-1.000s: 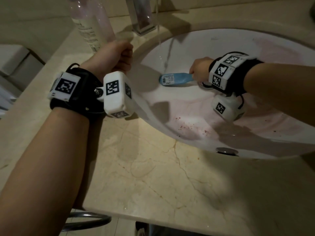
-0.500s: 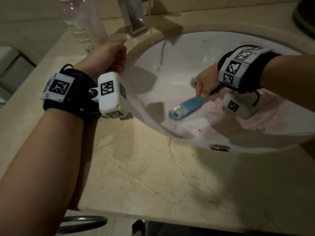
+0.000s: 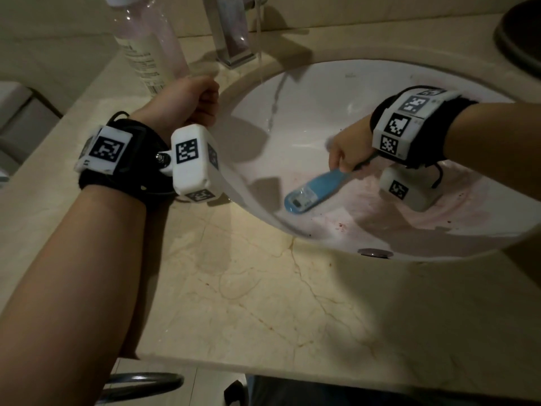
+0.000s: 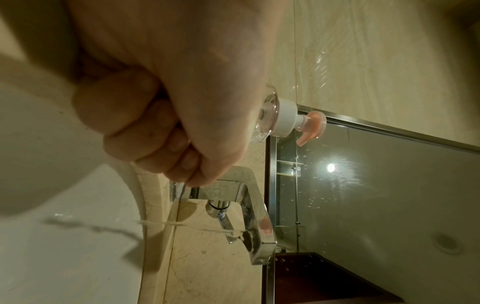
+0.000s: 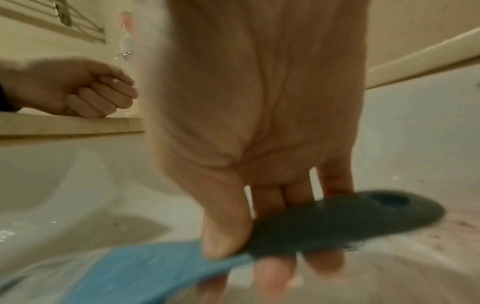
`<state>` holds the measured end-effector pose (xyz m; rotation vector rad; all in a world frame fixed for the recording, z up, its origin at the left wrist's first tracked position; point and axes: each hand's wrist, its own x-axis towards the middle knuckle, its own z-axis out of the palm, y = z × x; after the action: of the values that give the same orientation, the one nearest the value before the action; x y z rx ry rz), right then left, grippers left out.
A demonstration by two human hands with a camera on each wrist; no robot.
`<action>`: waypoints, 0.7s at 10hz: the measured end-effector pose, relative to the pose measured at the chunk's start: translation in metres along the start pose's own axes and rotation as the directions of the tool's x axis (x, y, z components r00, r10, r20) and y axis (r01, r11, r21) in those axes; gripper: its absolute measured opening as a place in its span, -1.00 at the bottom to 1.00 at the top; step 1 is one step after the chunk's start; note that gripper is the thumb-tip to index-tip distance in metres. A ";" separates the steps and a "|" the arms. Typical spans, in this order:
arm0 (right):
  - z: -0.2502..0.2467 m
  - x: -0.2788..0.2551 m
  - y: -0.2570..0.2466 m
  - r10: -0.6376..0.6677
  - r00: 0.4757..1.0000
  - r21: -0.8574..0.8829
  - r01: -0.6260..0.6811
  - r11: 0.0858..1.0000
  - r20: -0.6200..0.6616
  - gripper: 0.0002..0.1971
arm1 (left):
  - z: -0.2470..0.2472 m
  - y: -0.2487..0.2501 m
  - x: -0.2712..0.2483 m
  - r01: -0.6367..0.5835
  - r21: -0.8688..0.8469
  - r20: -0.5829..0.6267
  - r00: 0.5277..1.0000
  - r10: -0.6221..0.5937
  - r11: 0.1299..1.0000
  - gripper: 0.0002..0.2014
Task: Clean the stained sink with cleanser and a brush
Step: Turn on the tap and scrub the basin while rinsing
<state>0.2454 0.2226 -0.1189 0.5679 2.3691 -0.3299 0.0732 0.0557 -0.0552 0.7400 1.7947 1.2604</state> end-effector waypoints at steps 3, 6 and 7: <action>-0.001 -0.018 0.005 -0.180 0.960 0.256 0.123 0.959 0.214 -0.74 | 0.000 -0.001 0.001 0.001 -0.025 0.003 1.000 -0.001 1.000 -0.61; -0.012 -0.010 0.026 0.292 0.895 0.010 -0.307 0.952 -0.336 -0.69 | -0.001 -0.001 0.000 0.011 -0.053 0.005 1.000 -0.011 0.999 -0.61; -0.017 -0.010 0.024 0.275 0.913 0.026 -0.280 0.960 -0.303 -0.71 | -0.002 0.000 0.001 0.023 -0.065 0.022 1.000 -0.022 0.998 -0.61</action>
<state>0.2542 0.2469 -0.1014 0.9968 2.5320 -0.0963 0.0708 0.0556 -0.0556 0.6926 1.7322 1.2852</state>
